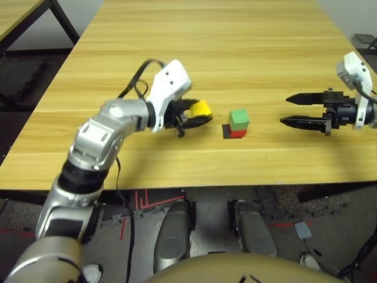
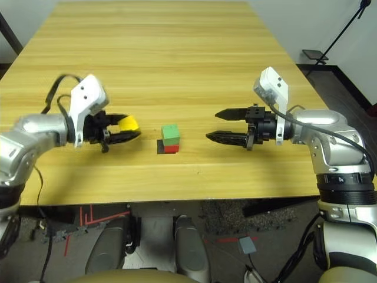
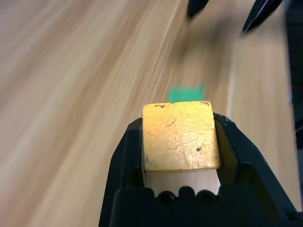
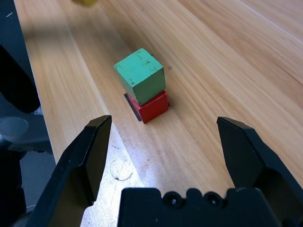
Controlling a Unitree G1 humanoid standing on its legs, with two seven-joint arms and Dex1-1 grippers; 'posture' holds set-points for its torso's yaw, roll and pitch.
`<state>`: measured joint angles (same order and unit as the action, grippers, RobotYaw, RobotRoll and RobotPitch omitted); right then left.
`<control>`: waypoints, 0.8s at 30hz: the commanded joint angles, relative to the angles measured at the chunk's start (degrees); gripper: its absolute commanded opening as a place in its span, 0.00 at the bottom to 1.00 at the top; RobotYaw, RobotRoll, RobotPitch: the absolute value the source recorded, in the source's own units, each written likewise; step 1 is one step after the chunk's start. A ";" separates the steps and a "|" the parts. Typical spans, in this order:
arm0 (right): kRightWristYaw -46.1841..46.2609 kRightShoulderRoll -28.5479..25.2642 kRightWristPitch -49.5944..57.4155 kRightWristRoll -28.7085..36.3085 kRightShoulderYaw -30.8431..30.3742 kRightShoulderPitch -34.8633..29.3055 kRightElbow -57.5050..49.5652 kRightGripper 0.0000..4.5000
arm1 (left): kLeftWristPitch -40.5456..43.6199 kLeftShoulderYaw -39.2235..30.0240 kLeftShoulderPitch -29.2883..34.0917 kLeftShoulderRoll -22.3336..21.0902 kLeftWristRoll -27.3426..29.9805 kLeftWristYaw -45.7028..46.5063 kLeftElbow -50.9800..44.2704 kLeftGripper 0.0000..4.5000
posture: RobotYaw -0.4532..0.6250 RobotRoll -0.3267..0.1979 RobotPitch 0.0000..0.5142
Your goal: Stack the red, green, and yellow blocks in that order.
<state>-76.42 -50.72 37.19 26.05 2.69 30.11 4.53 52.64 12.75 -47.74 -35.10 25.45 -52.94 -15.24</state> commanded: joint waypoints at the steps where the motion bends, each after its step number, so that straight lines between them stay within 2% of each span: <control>1: -0.63 -0.28 -0.67 0.57 -0.58 -0.72 -1.04 1.00 | -0.16 5.03 -3.37 3.05 -0.49 -2.47 4.01 0.46 | 0.50 0.51 0.25; 4: -0.69 -0.51 -0.05 0.97 -0.59 -1.80 -2.53 1.00 | -2.13 9.12 -6.31 6.68 -2.63 -3.84 8.44 0.46 | 0.48 0.52 0.25; 7: -0.68 -0.56 0.12 1.03 -0.56 -2.29 -3.41 1.00 | -4.79 11.54 -7.18 8.50 -5.15 -4.87 13.05 0.46 | 0.47 0.52 0.25; 12: -0.03 -0.34 0.99 1.38 -0.37 -3.03 -5.05 1.00 | -10.94 12.90 -8.54 11.92 -9.59 -5.06 21.23 0.46 | 0.45 0.52 0.25; 17: 0.89 -0.48 1.76 1.40 0.17 -3.51 -5.78 1.00 | -14.51 12.71 -8.48 13.03 -12.62 -5.36 24.20 0.46 | 0.45 0.51 0.24; 24: 1.15 -0.68 1.24 0.96 0.09 -2.42 -4.26 1.00 | -14.19 12.53 -7.15 13.27 -13.68 -6.37 22.74 0.46 | 0.45 0.52 0.22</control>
<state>-75.30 -50.83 38.75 26.29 2.57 27.17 0.06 38.72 24.87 -55.49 -22.04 12.13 -58.73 8.69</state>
